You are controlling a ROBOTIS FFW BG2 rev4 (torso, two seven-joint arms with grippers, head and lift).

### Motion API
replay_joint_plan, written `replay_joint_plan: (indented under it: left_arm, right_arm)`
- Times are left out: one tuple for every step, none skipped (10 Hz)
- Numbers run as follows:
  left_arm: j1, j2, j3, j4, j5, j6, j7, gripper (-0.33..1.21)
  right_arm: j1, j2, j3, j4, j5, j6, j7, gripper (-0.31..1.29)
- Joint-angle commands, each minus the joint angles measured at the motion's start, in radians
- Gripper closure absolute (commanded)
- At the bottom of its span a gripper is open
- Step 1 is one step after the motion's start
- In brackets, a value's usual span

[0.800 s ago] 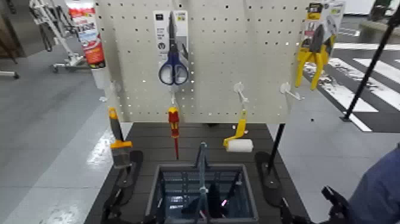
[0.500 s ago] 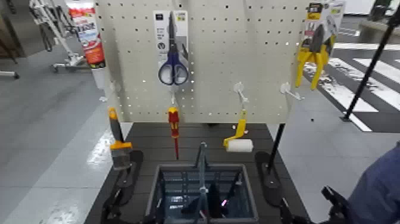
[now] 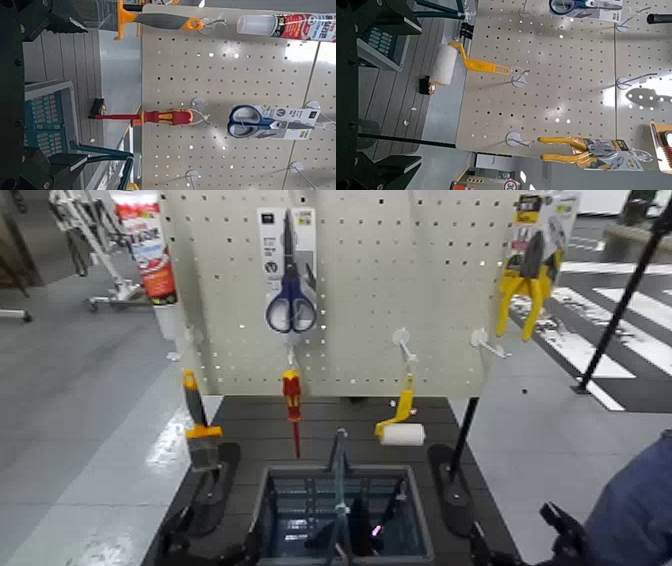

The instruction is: Put the yellow paint brush into the crate.

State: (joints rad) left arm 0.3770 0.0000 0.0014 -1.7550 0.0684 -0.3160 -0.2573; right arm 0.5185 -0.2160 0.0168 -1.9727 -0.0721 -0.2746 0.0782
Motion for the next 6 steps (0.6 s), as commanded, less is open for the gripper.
replay_joint_plan:
  left_arm:
    - [-0.032,-0.098,0.086,-0.032,0.034,0.138,-0.065,0.15]
    - [-0.047,-0.094,0.115,-0.046,0.054,0.193,-0.091,0.15]
    - [-0.067,-0.078,0.141,-0.055,0.060,0.225,-0.114,0.14]
    - [-0.090,-0.061,0.166,-0.063,0.077,0.273,-0.148,0.14]
    - [-0.119,-0.044,0.197,-0.063,0.090,0.321,-0.194,0.14]
    - [-0.142,-0.029,0.218,-0.058,0.108,0.351,-0.220,0.14]
  right_arm:
    - [0.000,0.001,0.000,0.000,0.000,0.002,0.000,0.15]
    - [0.000,0.001,0.000,0.000,0.000,0.002,0.000,0.15]
    - [0.000,0.001,0.000,0.000,0.000,0.002,0.000,0.15]
    - [0.000,0.001,0.000,0.000,-0.002,0.002,0.000,0.15]
    - [0.000,0.001,0.000,0.000,0.000,0.002,0.002,0.15]
    - [-0.002,0.003,0.002,0.000,-0.002,0.003,0.002,0.15]
